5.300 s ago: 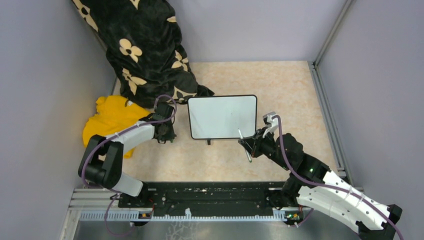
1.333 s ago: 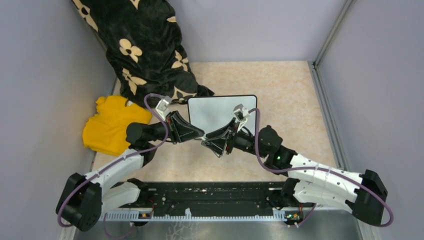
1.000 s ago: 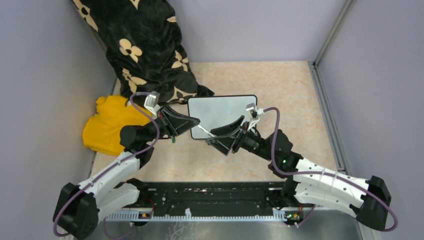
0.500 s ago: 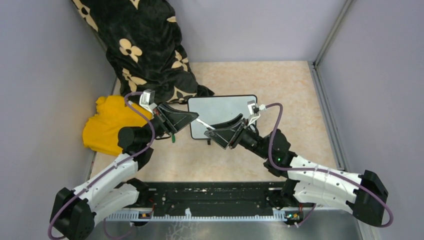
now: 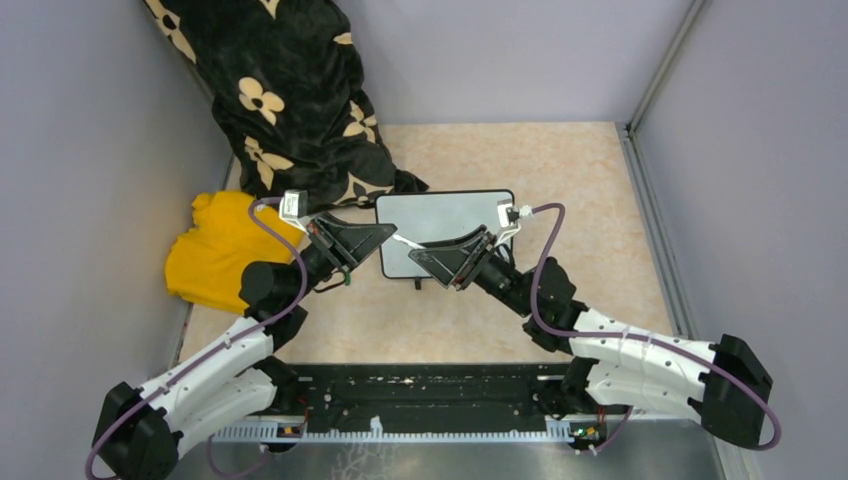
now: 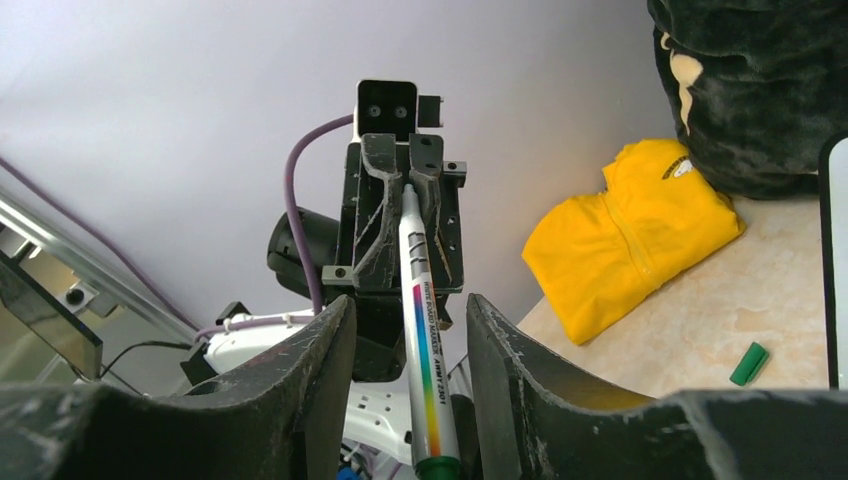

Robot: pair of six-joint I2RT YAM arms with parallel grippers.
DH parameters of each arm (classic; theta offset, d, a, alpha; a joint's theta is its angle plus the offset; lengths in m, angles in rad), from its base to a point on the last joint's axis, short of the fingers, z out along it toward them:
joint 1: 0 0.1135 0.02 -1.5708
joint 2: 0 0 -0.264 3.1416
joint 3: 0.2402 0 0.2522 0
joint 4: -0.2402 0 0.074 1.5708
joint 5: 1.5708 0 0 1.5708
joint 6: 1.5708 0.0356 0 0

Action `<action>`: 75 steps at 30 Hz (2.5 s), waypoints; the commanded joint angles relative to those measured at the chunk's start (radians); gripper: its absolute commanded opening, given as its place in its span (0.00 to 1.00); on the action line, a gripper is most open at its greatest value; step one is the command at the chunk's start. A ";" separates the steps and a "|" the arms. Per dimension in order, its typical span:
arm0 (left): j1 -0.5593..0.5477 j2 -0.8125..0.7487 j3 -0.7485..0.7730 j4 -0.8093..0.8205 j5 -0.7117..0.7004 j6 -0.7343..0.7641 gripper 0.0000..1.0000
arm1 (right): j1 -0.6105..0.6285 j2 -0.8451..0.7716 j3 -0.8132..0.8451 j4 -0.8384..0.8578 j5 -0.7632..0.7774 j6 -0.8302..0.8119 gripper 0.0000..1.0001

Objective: Write a sentence on the whiteboard

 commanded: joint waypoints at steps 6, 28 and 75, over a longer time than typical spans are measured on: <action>-0.023 0.001 -0.001 -0.029 -0.068 0.007 0.00 | 0.006 0.008 0.041 0.091 0.015 0.017 0.38; -0.048 -0.012 -0.024 -0.071 -0.130 -0.015 0.00 | 0.006 0.035 0.040 0.143 0.080 0.041 0.27; -0.049 -0.049 -0.020 -0.151 -0.138 -0.041 0.00 | 0.003 0.045 0.044 0.138 0.084 0.046 0.22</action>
